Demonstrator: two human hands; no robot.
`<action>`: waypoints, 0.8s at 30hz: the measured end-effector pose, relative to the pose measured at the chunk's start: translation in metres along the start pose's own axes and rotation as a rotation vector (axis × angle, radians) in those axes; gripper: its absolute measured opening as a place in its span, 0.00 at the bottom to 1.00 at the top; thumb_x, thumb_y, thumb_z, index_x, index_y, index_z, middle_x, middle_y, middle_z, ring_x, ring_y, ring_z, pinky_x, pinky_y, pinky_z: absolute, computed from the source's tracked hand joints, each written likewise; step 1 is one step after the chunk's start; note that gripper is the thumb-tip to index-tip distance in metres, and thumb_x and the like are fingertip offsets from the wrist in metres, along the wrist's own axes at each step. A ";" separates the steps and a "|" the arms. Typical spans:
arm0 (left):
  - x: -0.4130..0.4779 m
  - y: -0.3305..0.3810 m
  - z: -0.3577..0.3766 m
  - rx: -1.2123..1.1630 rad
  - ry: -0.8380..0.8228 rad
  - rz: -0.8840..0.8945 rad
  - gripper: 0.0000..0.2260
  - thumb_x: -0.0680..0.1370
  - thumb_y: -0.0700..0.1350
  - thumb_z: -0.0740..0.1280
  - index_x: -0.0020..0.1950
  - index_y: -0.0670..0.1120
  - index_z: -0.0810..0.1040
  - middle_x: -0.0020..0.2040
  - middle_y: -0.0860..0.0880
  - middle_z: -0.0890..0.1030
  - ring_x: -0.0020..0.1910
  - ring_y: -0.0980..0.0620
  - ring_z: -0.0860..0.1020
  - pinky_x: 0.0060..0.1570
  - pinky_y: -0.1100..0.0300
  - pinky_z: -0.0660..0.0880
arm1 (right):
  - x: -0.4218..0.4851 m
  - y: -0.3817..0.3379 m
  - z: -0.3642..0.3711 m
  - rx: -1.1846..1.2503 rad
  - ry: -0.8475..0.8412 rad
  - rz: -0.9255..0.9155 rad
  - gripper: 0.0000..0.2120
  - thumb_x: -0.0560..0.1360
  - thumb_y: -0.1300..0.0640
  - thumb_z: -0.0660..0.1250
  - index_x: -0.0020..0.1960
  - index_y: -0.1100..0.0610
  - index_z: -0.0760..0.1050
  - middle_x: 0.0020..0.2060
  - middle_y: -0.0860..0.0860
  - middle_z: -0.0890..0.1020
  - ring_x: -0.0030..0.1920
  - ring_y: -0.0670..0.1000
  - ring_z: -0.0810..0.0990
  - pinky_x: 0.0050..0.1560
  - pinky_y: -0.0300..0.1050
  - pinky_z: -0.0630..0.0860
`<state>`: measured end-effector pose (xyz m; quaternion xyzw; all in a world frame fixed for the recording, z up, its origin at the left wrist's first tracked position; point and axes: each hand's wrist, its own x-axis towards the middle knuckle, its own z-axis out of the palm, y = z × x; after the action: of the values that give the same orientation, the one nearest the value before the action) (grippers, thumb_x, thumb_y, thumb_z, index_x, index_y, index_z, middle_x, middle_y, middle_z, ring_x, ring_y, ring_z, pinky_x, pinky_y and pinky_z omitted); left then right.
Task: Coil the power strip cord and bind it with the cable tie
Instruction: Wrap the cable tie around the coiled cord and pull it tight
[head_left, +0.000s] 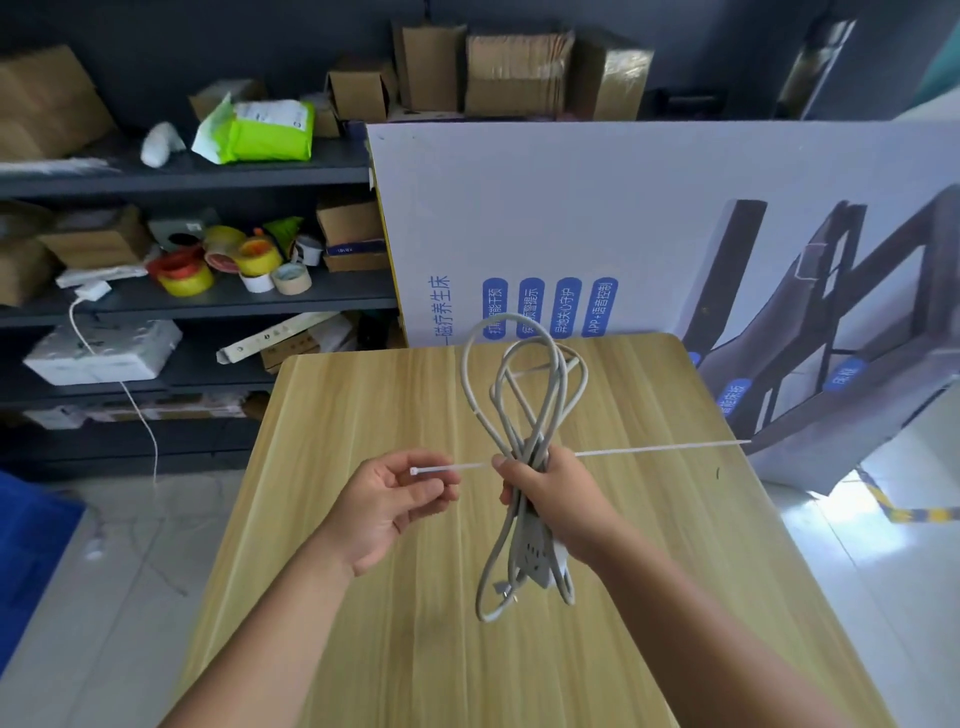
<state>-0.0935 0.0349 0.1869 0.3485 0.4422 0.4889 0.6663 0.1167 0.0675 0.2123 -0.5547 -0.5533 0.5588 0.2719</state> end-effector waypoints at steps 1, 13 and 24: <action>-0.001 -0.001 0.004 -0.030 0.012 0.020 0.25 0.53 0.50 0.86 0.46 0.43 0.87 0.42 0.41 0.86 0.39 0.49 0.85 0.41 0.60 0.82 | 0.000 -0.001 -0.002 0.024 0.012 0.008 0.12 0.77 0.52 0.69 0.38 0.58 0.76 0.28 0.49 0.82 0.29 0.46 0.78 0.36 0.42 0.76; -0.001 -0.002 0.033 -0.051 0.034 0.223 0.17 0.57 0.56 0.83 0.38 0.49 0.86 0.41 0.49 0.84 0.43 0.51 0.82 0.48 0.58 0.79 | -0.005 0.000 -0.013 0.132 0.026 0.073 0.11 0.77 0.54 0.70 0.40 0.58 0.75 0.30 0.53 0.81 0.27 0.46 0.77 0.31 0.38 0.76; 0.012 -0.016 0.066 -0.037 -0.122 0.163 0.16 0.63 0.58 0.79 0.40 0.48 0.86 0.71 0.54 0.75 0.75 0.44 0.66 0.71 0.49 0.65 | -0.012 -0.007 -0.007 -0.003 -0.030 -0.030 0.08 0.78 0.51 0.69 0.45 0.55 0.80 0.31 0.52 0.82 0.30 0.45 0.80 0.32 0.37 0.77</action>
<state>-0.0249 0.0398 0.1938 0.4002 0.3618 0.5273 0.6564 0.1238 0.0607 0.2241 -0.5385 -0.5662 0.5620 0.2712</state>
